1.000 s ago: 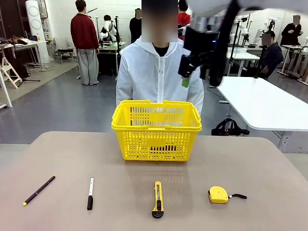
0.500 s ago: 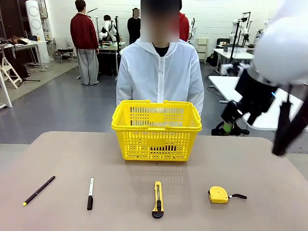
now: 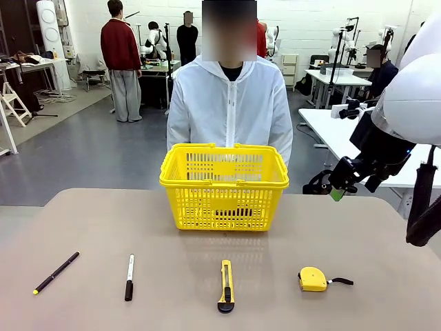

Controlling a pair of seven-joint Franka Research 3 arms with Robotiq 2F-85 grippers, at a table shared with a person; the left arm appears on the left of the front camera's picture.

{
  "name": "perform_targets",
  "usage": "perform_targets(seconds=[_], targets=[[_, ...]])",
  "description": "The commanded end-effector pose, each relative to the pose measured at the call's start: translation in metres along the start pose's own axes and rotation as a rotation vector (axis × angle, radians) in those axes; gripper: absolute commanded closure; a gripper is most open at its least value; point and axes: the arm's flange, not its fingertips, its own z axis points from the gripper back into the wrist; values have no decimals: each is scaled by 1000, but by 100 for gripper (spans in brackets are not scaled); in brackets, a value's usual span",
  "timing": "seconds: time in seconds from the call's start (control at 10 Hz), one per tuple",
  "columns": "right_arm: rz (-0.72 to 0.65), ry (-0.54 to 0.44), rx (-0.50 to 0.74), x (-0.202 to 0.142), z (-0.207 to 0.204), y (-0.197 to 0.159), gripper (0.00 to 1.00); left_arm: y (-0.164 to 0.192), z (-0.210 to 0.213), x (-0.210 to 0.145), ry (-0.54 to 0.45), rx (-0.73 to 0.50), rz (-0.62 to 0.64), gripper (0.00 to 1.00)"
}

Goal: Place the items the person wants into the basket.
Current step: Pick up the item the person points to and place it in the Market Basket.

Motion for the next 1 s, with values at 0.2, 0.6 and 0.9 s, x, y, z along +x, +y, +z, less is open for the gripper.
perform_targets(seconds=[0.2, 0.6, 0.9], targets=[[1, 1, 1, 2, 0, 1, 0, 0, 1, -1, -13, -18, -16, 0], [113, -152, 133, -47, 103, -68, 0, 0, 1, -1, -13, -18, -16, 0], [140, -400, 172, -99, 169, -126, 0, 0, 1, -1, -13, -18, -16, 0]])
